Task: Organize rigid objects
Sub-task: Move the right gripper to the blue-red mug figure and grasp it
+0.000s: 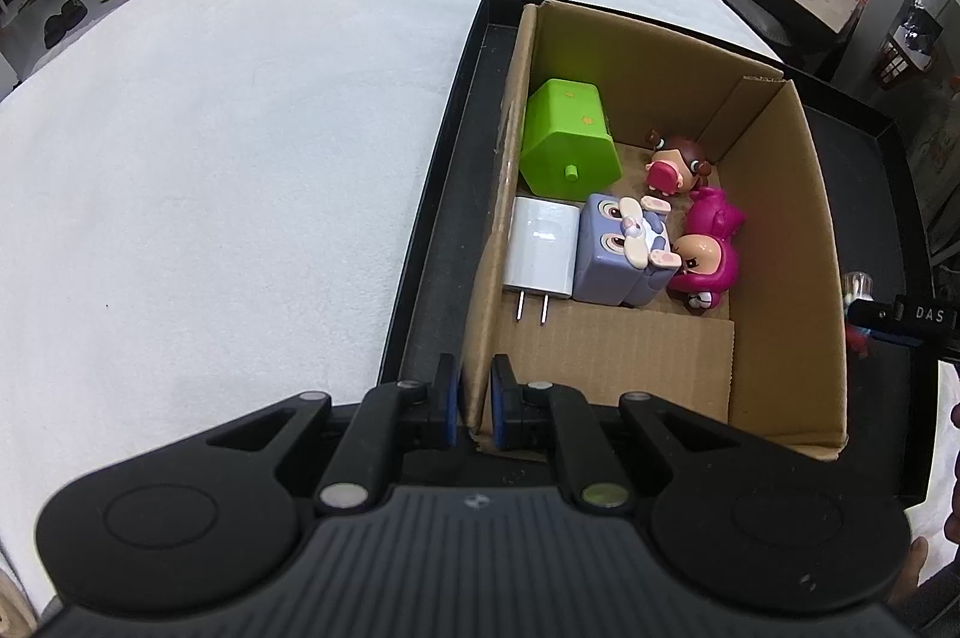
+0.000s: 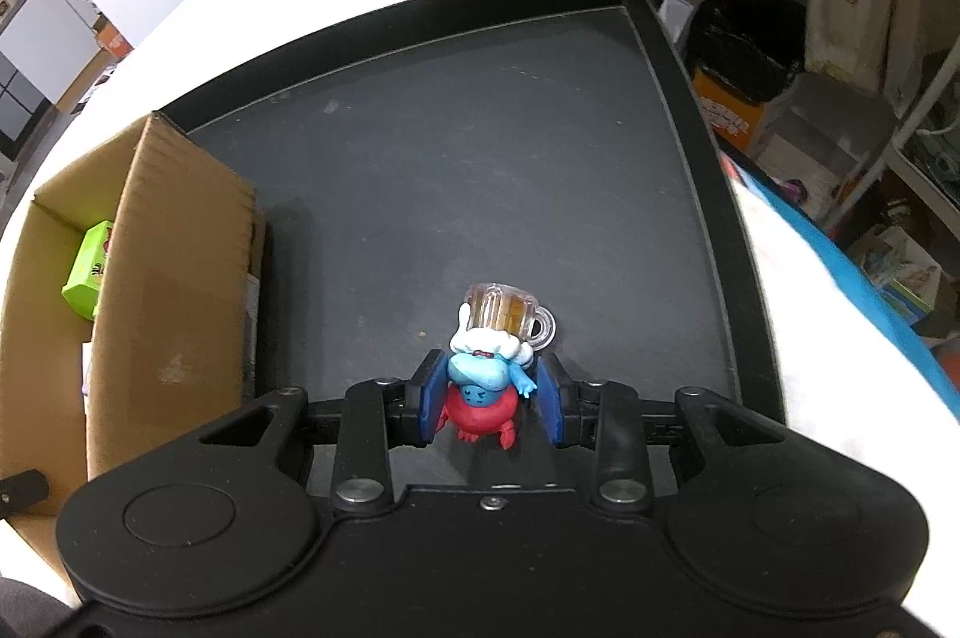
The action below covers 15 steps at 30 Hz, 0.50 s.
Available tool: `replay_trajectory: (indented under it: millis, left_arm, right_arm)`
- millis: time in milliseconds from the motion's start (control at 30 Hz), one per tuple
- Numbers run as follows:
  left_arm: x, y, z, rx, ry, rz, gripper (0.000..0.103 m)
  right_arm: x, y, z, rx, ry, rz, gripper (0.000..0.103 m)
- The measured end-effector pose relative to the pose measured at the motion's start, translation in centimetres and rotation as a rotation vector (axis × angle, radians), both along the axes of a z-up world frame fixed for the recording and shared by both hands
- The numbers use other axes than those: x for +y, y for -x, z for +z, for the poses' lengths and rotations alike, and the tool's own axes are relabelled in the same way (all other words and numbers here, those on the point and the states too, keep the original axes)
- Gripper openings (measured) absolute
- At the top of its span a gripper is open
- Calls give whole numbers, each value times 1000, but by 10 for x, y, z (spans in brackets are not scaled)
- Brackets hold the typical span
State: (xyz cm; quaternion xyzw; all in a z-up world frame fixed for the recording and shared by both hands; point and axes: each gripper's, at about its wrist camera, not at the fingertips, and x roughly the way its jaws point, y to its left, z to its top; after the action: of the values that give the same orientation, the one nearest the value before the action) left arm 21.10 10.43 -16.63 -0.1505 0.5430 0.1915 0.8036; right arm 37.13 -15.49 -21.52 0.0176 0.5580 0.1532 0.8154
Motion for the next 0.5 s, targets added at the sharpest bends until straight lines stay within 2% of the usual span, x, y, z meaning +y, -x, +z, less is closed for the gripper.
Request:
replay_trajectory:
  millis: [100,167,300,367,500]
  left_arm:
    - [1,1,0,-3,6,3,10]
    - [2,1,0,-6,10,5,10]
    - [4,4,0,-16,21,5,10]
    - [5,5,0,-21,27,5,10]
    - [6,6,0,-27,36,2,10]
  right_arm:
    - [-6,0,2,4,-24,-28,37]
    - [-11,-2,2,5,-31,-60,42]
    - [-13,-2,-2,17,-33,-96,45]
    - [-9,-1,-3,15,-19,-95,54]
    - [3,3,-6,3,8,-81,55]
